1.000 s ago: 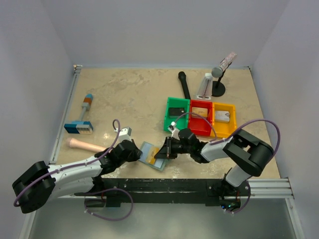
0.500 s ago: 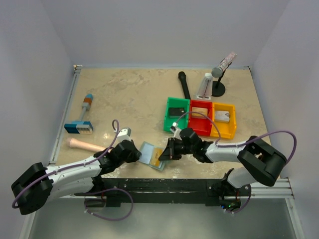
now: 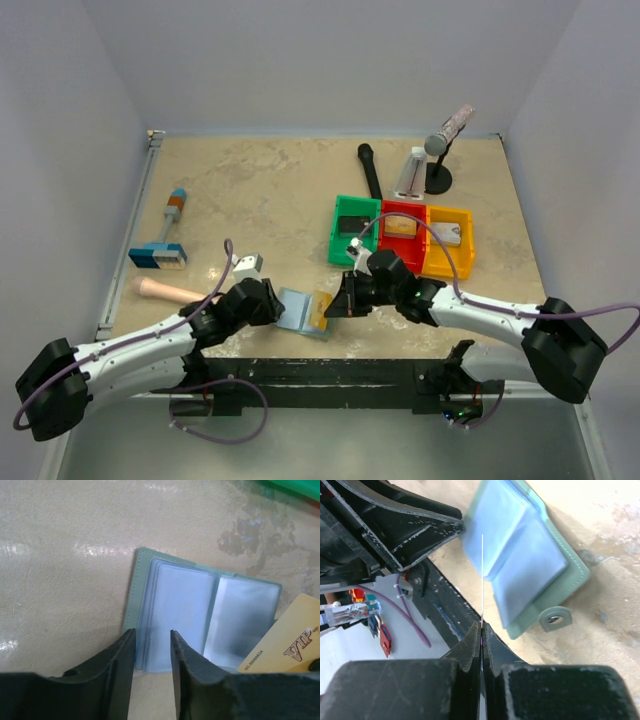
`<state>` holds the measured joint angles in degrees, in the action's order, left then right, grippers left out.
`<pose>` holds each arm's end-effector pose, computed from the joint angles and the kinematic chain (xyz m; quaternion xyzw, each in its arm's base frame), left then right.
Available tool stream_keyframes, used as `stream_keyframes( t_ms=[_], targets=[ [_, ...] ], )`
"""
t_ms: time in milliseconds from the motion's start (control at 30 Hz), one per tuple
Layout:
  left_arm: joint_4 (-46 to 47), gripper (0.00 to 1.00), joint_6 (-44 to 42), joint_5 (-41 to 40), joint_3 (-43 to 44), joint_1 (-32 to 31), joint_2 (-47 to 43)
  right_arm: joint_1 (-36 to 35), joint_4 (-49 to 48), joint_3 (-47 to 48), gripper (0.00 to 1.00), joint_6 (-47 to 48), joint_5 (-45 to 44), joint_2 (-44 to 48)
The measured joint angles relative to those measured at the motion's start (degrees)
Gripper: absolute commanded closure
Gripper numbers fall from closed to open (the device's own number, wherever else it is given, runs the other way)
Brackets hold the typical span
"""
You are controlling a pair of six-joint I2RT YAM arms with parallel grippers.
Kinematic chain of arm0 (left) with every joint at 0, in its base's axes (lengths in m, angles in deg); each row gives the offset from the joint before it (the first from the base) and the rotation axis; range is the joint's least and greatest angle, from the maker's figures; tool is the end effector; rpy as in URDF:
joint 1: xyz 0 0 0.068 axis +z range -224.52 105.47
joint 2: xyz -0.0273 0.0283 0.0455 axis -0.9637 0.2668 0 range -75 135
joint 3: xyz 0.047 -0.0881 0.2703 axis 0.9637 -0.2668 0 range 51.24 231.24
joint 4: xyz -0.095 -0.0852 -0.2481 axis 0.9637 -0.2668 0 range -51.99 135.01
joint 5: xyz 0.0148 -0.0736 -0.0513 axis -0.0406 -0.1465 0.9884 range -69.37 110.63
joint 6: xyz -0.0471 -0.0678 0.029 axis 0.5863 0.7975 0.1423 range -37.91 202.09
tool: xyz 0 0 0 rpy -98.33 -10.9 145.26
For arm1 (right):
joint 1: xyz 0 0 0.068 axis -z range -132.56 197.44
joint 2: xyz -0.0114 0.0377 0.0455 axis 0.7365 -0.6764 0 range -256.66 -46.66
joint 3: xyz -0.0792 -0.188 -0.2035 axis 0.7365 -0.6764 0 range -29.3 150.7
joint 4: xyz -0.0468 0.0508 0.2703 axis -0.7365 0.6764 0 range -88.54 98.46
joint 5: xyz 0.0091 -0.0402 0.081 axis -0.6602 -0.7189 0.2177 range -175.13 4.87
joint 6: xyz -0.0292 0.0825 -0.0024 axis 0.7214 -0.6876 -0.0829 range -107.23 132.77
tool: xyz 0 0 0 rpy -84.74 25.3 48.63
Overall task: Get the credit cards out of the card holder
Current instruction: Remove the credit card from the card holder.
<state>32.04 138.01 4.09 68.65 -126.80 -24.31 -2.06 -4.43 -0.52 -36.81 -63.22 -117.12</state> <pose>0.1390 -0.1437 0.1284 -0.0828 0.9162 -0.2204 0.3243 0.1609 0.2329 0.1613 -0.0859 0.8740 0.4502 0.1616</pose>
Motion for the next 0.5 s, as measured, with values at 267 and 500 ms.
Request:
stream_keyframes(
  t_ms=[267,500],
  targets=[
    [-2.6,0.50,-2.7,1.0,7.0,0.0,-4.3,0.0,3.0,2.7,1.00,1.0,-0.4,5.5],
    [8.3,0.41,-3.1,4.7,0.5,0.0,-17.6,0.1,1.0,2.3,1.00,0.6,-0.6,11.1]
  ],
)
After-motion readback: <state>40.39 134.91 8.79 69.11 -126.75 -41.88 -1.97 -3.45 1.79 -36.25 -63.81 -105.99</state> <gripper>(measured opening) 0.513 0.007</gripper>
